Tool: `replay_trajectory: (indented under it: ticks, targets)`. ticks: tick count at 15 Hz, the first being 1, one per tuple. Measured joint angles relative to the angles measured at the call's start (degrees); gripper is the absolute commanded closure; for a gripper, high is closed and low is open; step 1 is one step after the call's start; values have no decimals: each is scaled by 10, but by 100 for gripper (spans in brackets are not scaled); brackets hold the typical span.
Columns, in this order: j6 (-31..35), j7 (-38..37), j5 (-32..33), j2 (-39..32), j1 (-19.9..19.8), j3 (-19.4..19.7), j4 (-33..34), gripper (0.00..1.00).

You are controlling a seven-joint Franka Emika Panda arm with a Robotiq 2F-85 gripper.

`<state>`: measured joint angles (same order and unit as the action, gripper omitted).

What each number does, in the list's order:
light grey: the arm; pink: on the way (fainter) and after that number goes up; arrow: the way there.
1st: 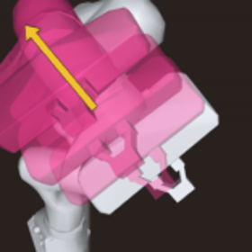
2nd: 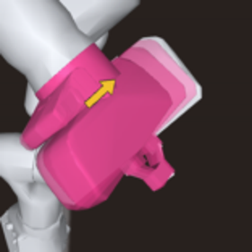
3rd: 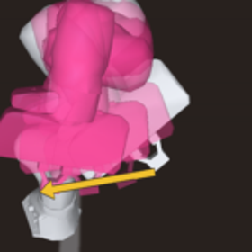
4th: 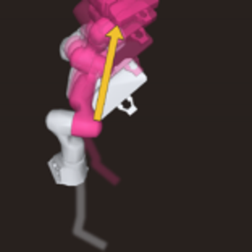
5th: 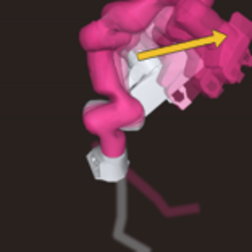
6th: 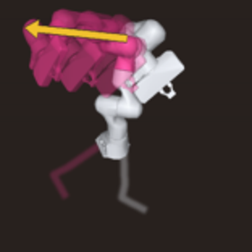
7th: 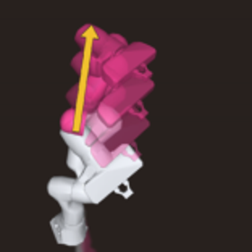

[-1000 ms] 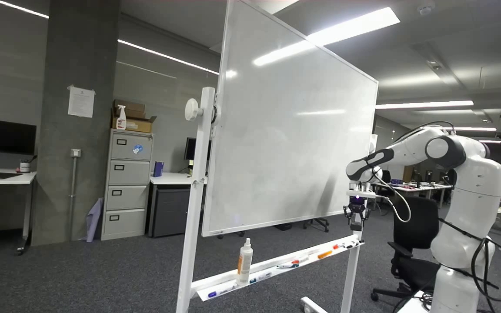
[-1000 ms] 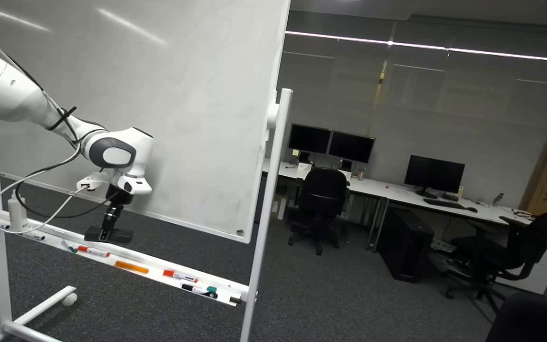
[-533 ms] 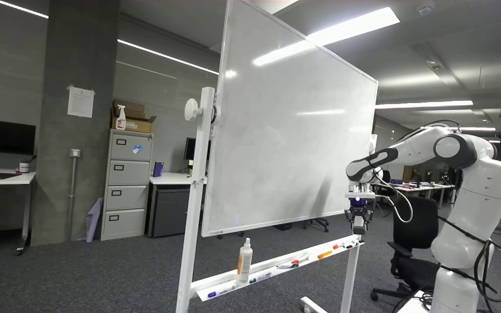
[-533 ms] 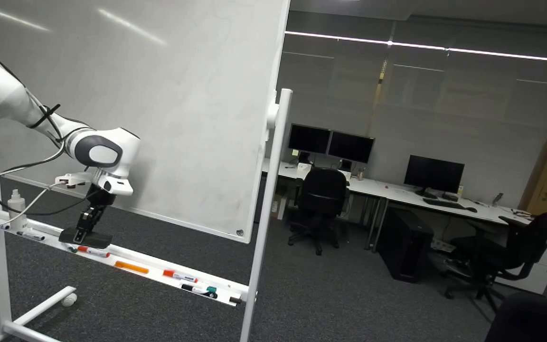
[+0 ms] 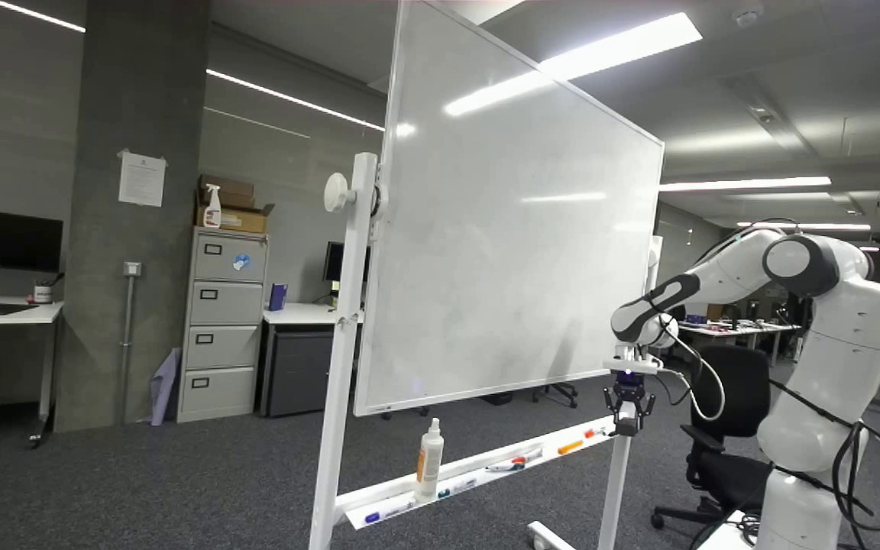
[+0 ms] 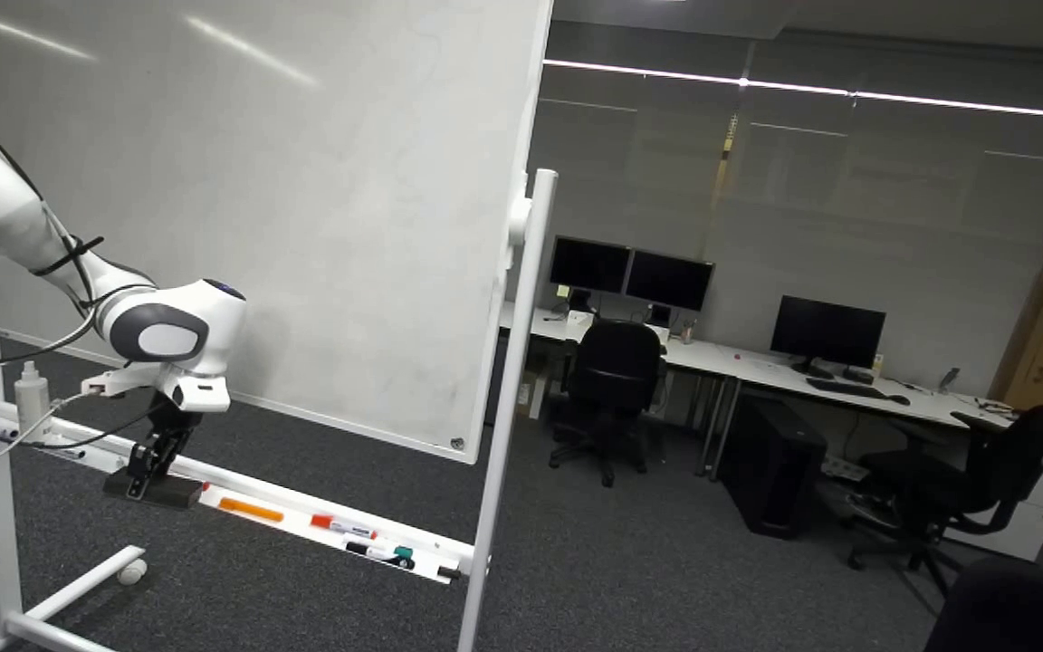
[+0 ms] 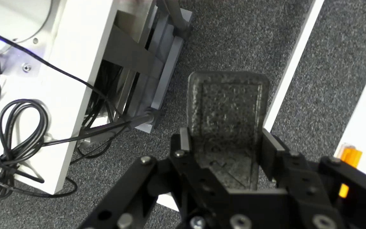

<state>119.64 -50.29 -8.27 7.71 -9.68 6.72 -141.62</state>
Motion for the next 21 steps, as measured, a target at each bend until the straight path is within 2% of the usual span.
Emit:
replay_trajectory:
  ticks: [5, 7, 10, 13, 21]
  targets:
    - [182, -76, 0, -21, 1, -12, -67, 70]
    - [240, -87, -7, -34, 3, -14, -81, 70]
    - [304, -82, -49, -57, 17, -14, -85, 70]
    - [342, -50, -100, -76, 35, -17, -78, 70]
    - [341, 53, -191, -121, 35, -15, -16, 70]
